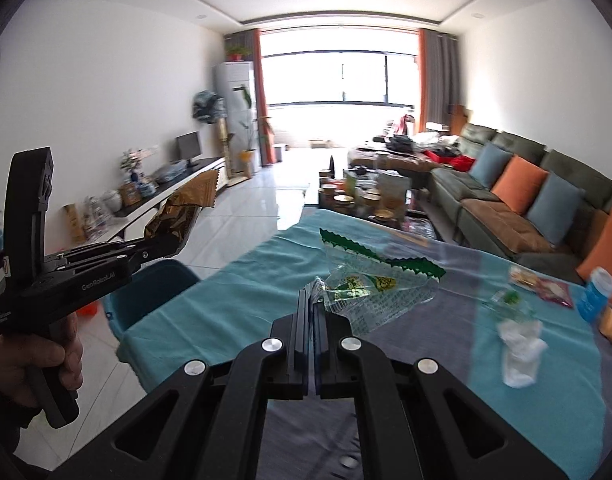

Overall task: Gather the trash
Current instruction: 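Carry the gold wrapper and green snack bag to the teal bin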

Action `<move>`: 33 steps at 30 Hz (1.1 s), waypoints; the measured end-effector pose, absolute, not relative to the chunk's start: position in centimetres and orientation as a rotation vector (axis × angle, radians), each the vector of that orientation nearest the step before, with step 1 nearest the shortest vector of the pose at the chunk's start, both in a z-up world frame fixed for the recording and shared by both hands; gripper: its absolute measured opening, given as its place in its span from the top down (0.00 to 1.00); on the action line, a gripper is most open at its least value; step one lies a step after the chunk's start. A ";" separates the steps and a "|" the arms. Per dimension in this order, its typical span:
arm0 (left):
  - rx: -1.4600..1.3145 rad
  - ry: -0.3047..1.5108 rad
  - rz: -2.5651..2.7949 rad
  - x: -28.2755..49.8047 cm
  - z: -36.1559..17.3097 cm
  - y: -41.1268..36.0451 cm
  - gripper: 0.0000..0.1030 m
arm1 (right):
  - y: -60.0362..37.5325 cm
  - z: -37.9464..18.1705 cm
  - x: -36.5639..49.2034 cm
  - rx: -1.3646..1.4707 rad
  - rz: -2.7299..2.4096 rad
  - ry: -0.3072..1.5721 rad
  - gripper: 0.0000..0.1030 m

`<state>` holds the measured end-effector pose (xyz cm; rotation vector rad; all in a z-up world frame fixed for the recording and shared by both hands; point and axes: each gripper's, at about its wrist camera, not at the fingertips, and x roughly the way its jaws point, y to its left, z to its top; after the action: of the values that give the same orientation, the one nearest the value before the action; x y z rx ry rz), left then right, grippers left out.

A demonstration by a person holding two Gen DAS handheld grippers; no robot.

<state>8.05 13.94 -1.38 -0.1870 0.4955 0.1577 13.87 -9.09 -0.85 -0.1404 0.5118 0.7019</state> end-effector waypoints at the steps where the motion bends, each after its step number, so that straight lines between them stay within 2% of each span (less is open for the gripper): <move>1: -0.192 0.492 0.182 7.4 -1.3 15.0 0.89 | -8.4 -0.7 13.8 -0.145 0.721 0.510 0.99; 12: -0.243 0.473 0.389 0.9 -1.0 24.8 0.89 | 2.6 0.2 13.5 -0.219 0.953 0.501 0.99; 21: -0.288 0.497 0.460 -1.6 -1.9 28.8 0.89 | 10.2 -0.2 13.7 -0.306 1.079 0.527 0.99; 33: -0.409 0.646 0.517 1.2 -8.7 32.9 0.88 | 19.1 -5.2 15.8 -0.394 1.164 0.768 0.99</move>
<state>1.18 32.93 -8.73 -0.4091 0.6463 0.5169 15.80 19.07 -5.20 -0.3943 0.7680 1.1641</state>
